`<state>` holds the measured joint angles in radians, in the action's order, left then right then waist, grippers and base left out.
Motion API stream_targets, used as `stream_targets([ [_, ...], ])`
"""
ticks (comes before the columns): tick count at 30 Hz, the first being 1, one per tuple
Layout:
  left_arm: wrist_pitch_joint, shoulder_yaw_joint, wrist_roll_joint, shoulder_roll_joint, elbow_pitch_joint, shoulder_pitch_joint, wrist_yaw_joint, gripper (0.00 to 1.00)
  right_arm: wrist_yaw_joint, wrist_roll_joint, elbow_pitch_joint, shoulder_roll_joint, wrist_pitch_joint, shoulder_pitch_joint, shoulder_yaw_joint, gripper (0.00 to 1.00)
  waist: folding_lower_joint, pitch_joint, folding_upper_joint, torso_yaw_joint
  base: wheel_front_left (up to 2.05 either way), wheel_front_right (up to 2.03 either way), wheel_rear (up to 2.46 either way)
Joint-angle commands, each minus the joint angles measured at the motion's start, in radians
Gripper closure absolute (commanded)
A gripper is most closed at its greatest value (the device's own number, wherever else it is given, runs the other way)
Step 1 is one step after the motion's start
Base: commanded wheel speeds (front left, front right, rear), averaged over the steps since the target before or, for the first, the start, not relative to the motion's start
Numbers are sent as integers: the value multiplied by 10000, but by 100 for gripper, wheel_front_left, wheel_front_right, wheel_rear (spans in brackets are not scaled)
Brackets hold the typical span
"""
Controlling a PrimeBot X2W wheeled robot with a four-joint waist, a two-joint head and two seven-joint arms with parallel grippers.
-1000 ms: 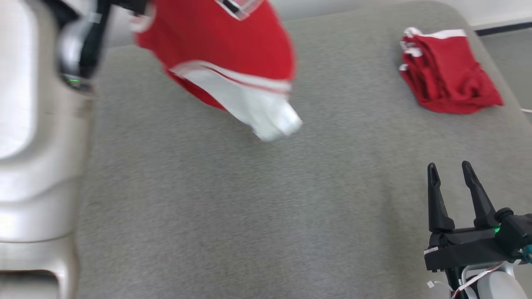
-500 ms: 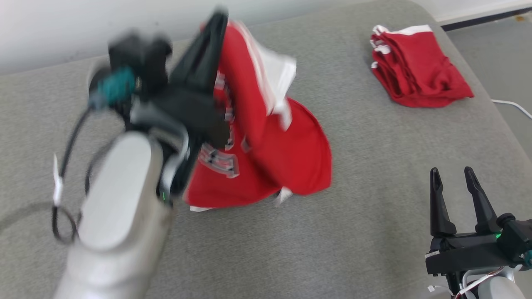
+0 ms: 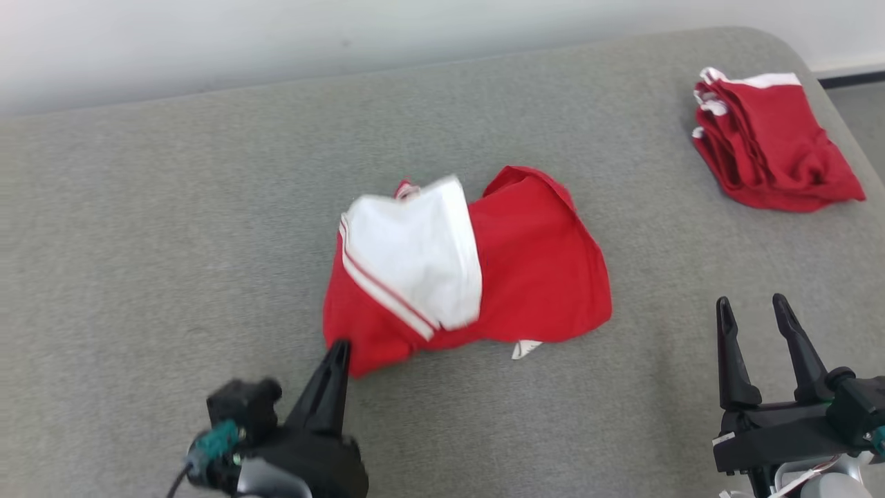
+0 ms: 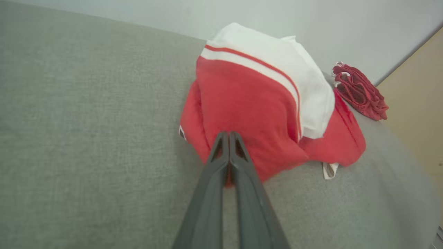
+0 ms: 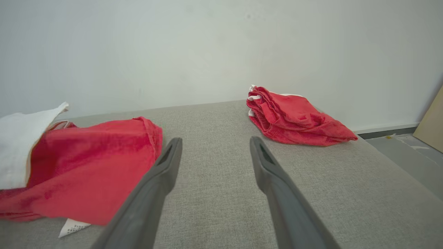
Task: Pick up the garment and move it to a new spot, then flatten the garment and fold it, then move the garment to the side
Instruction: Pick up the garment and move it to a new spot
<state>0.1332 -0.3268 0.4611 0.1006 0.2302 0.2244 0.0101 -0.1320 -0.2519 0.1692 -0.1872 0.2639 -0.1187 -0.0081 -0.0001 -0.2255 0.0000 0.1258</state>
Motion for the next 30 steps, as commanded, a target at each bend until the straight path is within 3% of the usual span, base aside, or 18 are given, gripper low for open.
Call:
stream_targets([
  [1, 100, -24, 19, 33, 37, -240, -6, 100, 29, 4, -5, -62, 4, 101, 1, 0, 1, 215, 0, -301, 0, 0, 0],
  [4, 261, -124, 28, 35, 157, -435, -124, 96, 29, 11, 42, -97, 4, 211, 102, 0, 1, 387, 0, -520, 0, 0, 0],
  [5, 280, -164, 49, 23, 207, -478, -162, 100, 29, 18, 56, -114, 4, 216, 115, 0, 1, 469, 0, -596, 0, 0, 0],
  [6, 310, -170, 29, 25, 215, -490, -144, 89, 29, 24, 64, -122, 4, 219, 156, 0, 1, 529, 0, -647, 0, 0, 0],
  [7, 409, -201, -24, 29, 196, -455, -159, 72, 29, 36, 70, -123, 4, 236, 166, 0, 1, 595, 0, -715, 0, 0, 0],
  [8, 518, -180, -45, 17, 159, -428, -138, 0, 29, 51, 87, -114, 4, 274, 176, 0, 1, 663, 0, -773, 0, 0, 0],
  [14, 1061, 70, -229, 213, -74, -467, -100, 0, 29, 96, 119, -92, 4, 469, 197, 0, 1, 1112, 0, -1137, 0, 0, 0],
  [22, 1308, 852, -934, 998, -516, -1006, 381, 0, 29, 65, 188, -59, 4, 723, 285, 0, 1, 1706, 0, -1445, 0, 0, 0],
  [30, 1326, 1774, -1274, 1266, -1194, -1824, 582, 0, 29, 38, 167, 1, 4, 957, 336, 0, 1, 2007, 0, -1528, 0, 0, 0],
])
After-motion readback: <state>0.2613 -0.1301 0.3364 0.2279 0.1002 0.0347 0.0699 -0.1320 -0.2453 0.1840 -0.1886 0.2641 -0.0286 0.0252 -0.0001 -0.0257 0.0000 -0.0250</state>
